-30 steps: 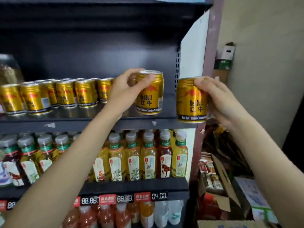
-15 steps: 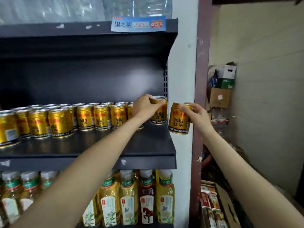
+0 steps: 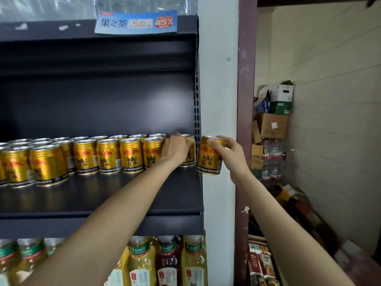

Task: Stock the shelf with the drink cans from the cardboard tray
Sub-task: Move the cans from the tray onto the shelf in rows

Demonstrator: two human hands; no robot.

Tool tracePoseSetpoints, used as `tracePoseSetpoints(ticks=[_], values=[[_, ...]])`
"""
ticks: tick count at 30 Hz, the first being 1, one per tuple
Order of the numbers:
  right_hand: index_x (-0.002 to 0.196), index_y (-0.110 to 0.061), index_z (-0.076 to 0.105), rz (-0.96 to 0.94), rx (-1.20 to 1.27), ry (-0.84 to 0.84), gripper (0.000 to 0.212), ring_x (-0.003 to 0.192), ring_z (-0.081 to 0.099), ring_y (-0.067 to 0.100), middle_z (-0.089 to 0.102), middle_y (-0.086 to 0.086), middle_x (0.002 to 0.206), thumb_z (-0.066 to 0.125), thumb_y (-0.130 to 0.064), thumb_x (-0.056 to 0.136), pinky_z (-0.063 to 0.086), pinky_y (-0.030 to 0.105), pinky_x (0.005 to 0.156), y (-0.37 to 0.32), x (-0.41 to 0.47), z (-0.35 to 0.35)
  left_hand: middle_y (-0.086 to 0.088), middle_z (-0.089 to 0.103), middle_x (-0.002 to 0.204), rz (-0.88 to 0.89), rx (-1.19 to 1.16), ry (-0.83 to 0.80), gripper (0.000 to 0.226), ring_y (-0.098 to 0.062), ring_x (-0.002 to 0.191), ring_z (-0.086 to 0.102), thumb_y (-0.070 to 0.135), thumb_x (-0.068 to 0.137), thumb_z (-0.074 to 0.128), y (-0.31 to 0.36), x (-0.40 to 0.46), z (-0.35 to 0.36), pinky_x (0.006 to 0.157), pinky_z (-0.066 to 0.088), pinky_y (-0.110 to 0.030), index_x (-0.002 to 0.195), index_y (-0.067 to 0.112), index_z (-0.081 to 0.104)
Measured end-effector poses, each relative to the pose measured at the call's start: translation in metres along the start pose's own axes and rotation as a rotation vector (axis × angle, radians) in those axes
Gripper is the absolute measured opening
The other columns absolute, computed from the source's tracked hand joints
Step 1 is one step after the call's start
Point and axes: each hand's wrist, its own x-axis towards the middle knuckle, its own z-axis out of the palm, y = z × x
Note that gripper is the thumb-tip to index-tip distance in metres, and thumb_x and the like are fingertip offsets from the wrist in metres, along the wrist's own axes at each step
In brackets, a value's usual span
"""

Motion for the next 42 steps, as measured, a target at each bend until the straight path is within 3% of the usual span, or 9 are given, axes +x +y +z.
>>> tracePoseSetpoints(ticks=[3, 5, 7, 10, 14, 19, 24, 37, 42], values=[[0.128, -0.017, 0.051, -0.014, -0.003, -0.028, 0.051, 0.093, 0.058, 0.009, 0.056, 0.001, 0.120, 0.067, -0.035, 0.083, 0.045, 0.012, 0.058, 0.003, 0.003, 0.000, -0.019, 0.059, 0.116, 0.053, 0.077, -0.041, 0.049, -0.030, 0.102, 0.060, 0.039, 0.098, 0.041, -0.001, -0.002, -0.010, 0.069, 0.041, -0.030, 0.118, -0.004, 0.051], [0.128, -0.017, 0.052, -0.024, 0.000, -0.070, 0.050, 0.097, 0.059, 0.011, 0.057, 0.001, 0.120, 0.066, -0.035, 0.083, 0.047, 0.014, 0.063, 0.004, 0.004, 0.001, -0.017, 0.057, 0.124, 0.164, 0.066, 0.009, 0.036, -0.029, 0.109, 0.057, 0.024, 0.099, 0.041, -0.004, -0.007, -0.028, 0.084, 0.045, -0.035, 0.119, -0.002, 0.055], [0.127, -0.017, 0.053, -0.014, 0.020, -0.121, 0.049, 0.106, 0.059, 0.017, 0.058, 0.003, 0.122, 0.066, -0.036, 0.084, 0.050, 0.019, 0.073, 0.004, 0.005, 0.007, -0.010, 0.054, 0.132, 0.285, 0.012, 0.122, 0.033, -0.025, 0.119, 0.052, 0.016, 0.096, 0.043, -0.016, -0.017, -0.049, 0.099, 0.038, -0.035, 0.125, 0.006, 0.055], [0.127, -0.015, 0.054, 0.005, 0.024, -0.186, 0.049, 0.103, 0.061, 0.016, 0.061, 0.005, 0.119, 0.067, -0.033, 0.083, 0.053, 0.021, 0.076, 0.001, 0.007, 0.023, -0.003, 0.054, 0.134, 0.336, 0.055, 0.185, 0.038, -0.020, 0.125, 0.046, 0.024, 0.092, 0.050, -0.047, -0.027, -0.065, 0.098, 0.038, -0.034, 0.130, 0.017, 0.052], [0.121, -0.012, 0.058, 0.014, 0.050, -0.228, 0.041, 0.083, 0.062, 0.003, 0.064, -0.005, 0.094, 0.070, -0.021, 0.082, 0.051, 0.015, 0.066, 0.002, 0.012, 0.045, -0.002, 0.037, 0.149, 0.283, 0.120, -0.034, 0.066, -0.021, 0.136, 0.032, 0.046, 0.088, 0.056, -0.078, -0.032, -0.057, 0.110, 0.025, -0.034, 0.144, 0.019, 0.033], [0.122, -0.015, 0.059, 0.043, 0.014, -0.281, 0.046, 0.101, 0.063, 0.018, 0.065, 0.004, 0.112, 0.073, -0.025, 0.080, 0.053, 0.035, 0.089, 0.009, 0.026, 0.061, 0.001, 0.028, 0.153, 0.308, 0.099, -0.073, 0.084, -0.020, 0.140, 0.026, 0.059, 0.080, 0.058, -0.082, -0.028, -0.046, 0.114, 0.019, -0.035, 0.147, 0.021, 0.025], [0.124, -0.012, 0.059, 0.027, -0.060, -0.317, 0.051, 0.106, 0.064, 0.022, 0.065, 0.008, 0.117, 0.074, -0.029, 0.078, 0.052, 0.042, 0.094, 0.011, 0.037, 0.069, 0.001, 0.029, 0.153, 0.302, 0.095, -0.072, 0.085, -0.018, 0.140, 0.027, 0.057, 0.079, 0.061, -0.080, -0.023, -0.041, 0.114, 0.020, -0.034, 0.147, 0.021, 0.025], [0.135, -0.013, 0.043, -0.063, -0.335, -0.342, 0.064, 0.118, 0.055, 0.022, 0.055, 0.007, 0.132, 0.067, -0.039, 0.082, 0.048, 0.030, 0.093, 0.005, 0.032, 0.071, 0.002, 0.031, 0.152, 0.341, 0.120, -0.043, 0.072, -0.017, 0.140, 0.026, 0.046, 0.086, 0.059, -0.081, -0.023, -0.040, 0.114, 0.018, -0.034, 0.146, 0.022, 0.028], [0.139, -0.011, 0.038, -0.170, -0.483, -0.260, 0.065, 0.127, 0.045, 0.023, 0.046, 0.007, 0.141, 0.067, -0.031, 0.084, 0.038, 0.025, 0.091, -0.019, 0.010, 0.060, -0.002, 0.032, 0.151, 0.285, -0.031, -0.025, 0.063, -0.017, 0.141, 0.023, 0.037, 0.090, 0.057, -0.078, -0.033, -0.062, 0.112, 0.023, -0.033, 0.145, 0.022, 0.030]])
